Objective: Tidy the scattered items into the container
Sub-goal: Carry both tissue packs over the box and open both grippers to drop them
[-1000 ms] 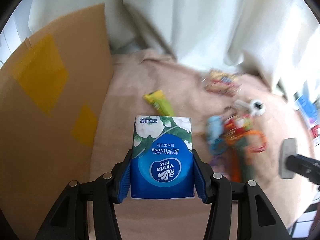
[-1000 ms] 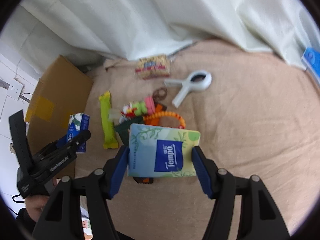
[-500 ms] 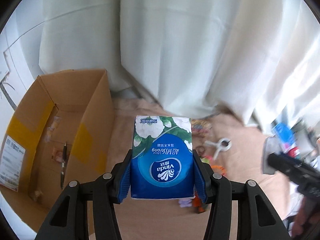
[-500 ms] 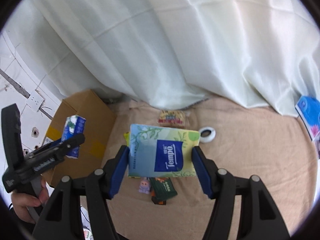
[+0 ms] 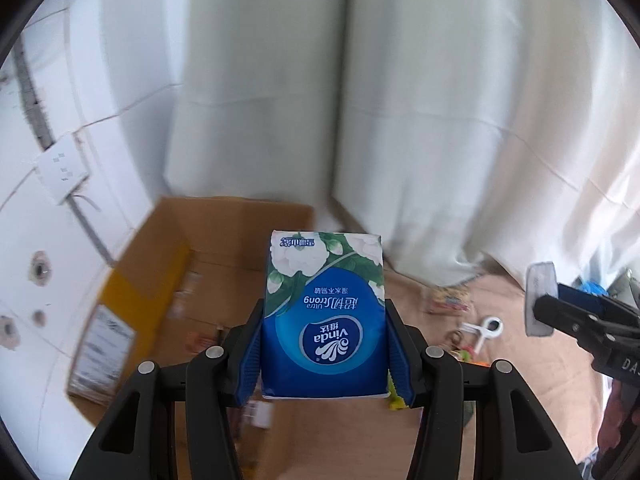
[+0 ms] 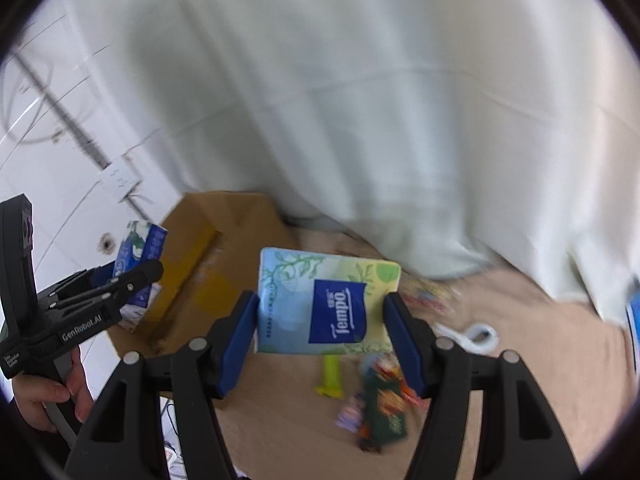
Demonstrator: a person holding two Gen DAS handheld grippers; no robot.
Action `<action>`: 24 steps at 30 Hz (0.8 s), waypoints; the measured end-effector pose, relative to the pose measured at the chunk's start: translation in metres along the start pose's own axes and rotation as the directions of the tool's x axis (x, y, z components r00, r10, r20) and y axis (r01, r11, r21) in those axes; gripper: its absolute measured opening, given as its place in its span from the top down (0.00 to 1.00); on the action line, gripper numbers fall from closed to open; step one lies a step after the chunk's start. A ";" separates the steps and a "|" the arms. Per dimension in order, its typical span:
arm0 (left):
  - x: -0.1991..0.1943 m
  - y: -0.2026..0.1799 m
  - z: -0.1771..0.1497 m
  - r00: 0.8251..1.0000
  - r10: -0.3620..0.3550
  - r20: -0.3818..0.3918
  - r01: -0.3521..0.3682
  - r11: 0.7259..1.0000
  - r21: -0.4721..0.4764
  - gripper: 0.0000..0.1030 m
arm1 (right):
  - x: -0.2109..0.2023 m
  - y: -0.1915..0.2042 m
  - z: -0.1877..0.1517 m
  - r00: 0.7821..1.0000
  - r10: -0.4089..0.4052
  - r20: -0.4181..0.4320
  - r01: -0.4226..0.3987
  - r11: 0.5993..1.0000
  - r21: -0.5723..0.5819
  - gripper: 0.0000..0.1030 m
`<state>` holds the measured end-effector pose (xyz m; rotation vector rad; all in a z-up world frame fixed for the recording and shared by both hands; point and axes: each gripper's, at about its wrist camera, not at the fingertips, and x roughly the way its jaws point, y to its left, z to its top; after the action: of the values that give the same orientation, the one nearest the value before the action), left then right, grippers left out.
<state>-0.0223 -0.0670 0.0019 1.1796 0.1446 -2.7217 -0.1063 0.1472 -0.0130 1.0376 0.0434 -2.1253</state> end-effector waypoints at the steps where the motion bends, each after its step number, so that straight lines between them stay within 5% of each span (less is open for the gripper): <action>1: -0.003 0.008 0.001 1.000 0.016 0.007 -0.016 1.000 -0.011 0.48 | 0.005 0.011 0.006 1.000 0.018 0.000 -0.018 1.000 -0.020 0.34; 11: -0.007 0.122 -0.009 0.986 0.167 0.003 -0.165 0.980 -0.114 0.48 | 0.080 0.127 0.036 0.988 0.146 -0.058 -0.155 0.971 -0.185 0.34; 24: 0.049 0.195 -0.054 0.982 0.163 -0.099 -0.179 0.965 -0.194 0.48 | 0.182 0.181 0.035 0.976 0.097 -0.197 -0.152 0.945 -0.291 0.34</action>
<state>0.0214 -0.2557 -0.0743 1.1865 0.3068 -2.4449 -0.0830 -0.1059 -0.0643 1.0141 0.3727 -1.8339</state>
